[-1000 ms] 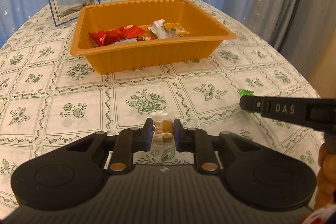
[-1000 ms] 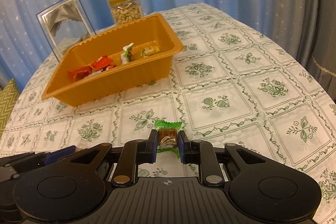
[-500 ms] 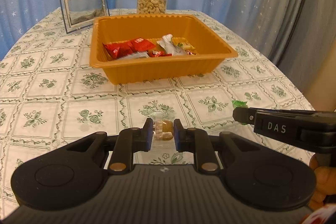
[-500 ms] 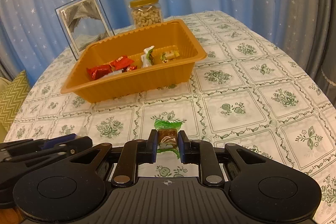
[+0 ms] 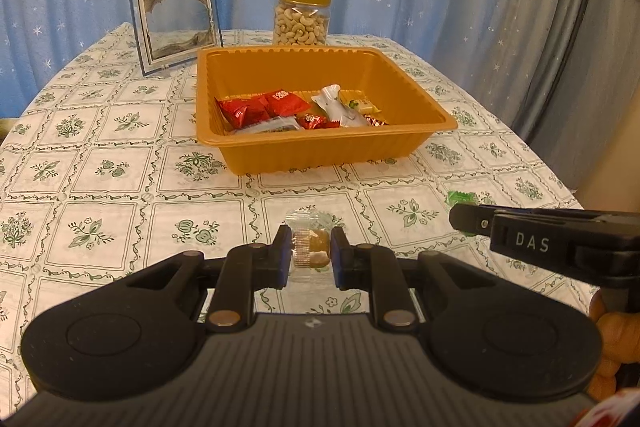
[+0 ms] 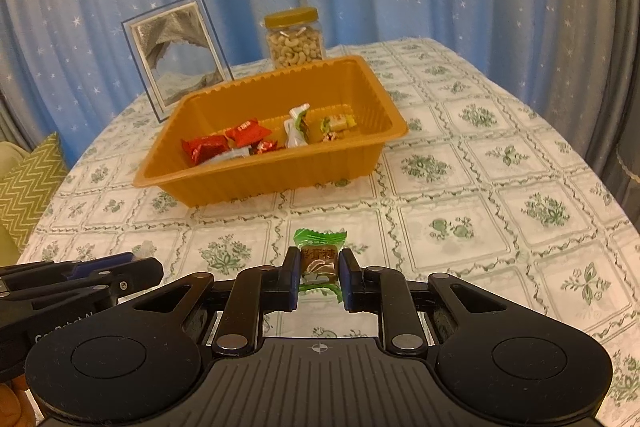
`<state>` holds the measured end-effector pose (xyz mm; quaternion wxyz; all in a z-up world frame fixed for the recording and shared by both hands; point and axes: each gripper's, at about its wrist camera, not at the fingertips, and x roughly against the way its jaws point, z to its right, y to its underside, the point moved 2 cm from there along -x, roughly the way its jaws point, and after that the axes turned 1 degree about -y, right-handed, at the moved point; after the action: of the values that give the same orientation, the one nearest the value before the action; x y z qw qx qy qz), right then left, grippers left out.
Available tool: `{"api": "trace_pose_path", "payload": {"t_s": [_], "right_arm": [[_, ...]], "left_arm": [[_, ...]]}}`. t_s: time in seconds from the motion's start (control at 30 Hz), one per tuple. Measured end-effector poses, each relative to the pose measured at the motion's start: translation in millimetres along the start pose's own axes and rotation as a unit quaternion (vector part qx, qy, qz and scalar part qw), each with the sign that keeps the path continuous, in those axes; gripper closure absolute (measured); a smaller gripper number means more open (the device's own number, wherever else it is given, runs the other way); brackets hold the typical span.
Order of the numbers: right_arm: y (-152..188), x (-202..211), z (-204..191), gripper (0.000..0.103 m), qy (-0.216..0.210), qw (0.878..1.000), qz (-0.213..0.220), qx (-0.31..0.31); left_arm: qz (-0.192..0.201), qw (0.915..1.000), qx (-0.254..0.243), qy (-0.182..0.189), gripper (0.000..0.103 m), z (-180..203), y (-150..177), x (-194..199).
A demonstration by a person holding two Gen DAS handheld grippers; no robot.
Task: Organize snacks
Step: 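Carry the brown candy with the left tool over the tray while the right tool carries the green candy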
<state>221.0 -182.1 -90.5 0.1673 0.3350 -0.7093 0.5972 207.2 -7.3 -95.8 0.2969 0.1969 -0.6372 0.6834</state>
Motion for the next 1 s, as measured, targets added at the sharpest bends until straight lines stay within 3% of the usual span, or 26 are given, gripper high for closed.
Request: {"api": "trace_pose_path", "payload": {"t_s": [0.53, 1.0], "right_arm": [[-59.1, 13.7, -2.8, 0.083, -0.011, 0.997, 0.058, 0.040], [-105.0, -16.1, -3.0, 0.083, -0.024, 0.996, 0.075, 0.043]], "left_arm": [[0.049, 0.9987, -0.010, 0.003, 0.085, -10.1, -53.9, 9.1], [0.057, 0.9982, -0.020, -0.001, 0.085, -16.7, -105.9, -28.3]]}}
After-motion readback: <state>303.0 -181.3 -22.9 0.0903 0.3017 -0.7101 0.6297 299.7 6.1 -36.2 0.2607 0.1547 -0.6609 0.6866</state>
